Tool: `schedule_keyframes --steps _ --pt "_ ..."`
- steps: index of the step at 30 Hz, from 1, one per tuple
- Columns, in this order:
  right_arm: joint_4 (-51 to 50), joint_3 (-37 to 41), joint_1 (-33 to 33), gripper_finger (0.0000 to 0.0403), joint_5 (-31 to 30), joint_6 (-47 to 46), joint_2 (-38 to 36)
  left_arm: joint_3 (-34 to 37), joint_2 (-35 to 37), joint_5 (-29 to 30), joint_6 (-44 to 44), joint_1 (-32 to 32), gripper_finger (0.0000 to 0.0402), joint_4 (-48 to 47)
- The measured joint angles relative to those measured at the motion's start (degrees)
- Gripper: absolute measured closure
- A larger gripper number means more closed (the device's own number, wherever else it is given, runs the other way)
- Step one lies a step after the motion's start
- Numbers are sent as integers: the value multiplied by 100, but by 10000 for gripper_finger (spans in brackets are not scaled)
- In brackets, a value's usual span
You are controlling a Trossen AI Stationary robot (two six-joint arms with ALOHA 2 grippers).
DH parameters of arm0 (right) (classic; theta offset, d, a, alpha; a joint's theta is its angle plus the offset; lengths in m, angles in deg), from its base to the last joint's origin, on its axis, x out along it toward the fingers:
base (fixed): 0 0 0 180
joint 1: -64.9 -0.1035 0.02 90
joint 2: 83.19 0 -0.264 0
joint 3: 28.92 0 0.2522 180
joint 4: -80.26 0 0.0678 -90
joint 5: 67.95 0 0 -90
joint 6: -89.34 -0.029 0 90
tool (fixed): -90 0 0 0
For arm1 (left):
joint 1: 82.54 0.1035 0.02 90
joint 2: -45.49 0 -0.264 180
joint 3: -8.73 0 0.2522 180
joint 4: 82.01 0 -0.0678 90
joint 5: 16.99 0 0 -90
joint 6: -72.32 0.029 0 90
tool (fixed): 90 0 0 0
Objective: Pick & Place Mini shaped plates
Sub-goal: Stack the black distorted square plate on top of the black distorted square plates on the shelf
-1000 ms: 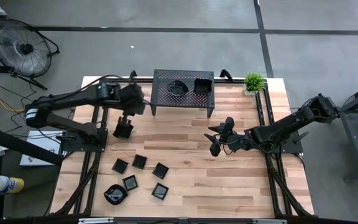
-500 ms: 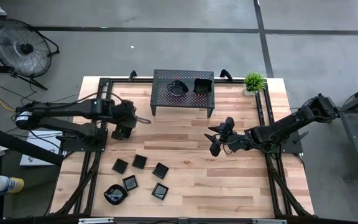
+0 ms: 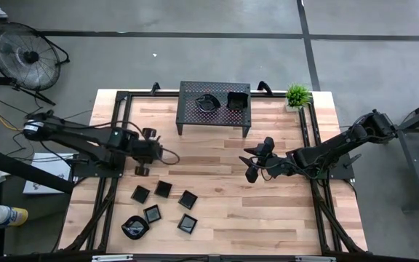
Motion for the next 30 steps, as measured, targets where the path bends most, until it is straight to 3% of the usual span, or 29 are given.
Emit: schedule_keyframes --steps 7,11,15,19,22,30 --pt "-9 0 0 226 3 5 0 343 -329 125 -1144 -425 339 -34" --pt "-14 0 0 226 3 5 0 563 -506 208 -2095 -487 343 -20" --pt "-16 0 0 226 3 5 0 740 -604 288 -2517 -476 348 -79" --pt "-44 0 0 226 3 5 0 808 -604 289 -2335 -476 347 -120" --pt "-56 0 0 226 3 5 0 808 -604 -23 -1823 -476 340 -131" --pt "-95 0 0 226 3 8 0 808 -604 -208 -1585 -482 294 -182"
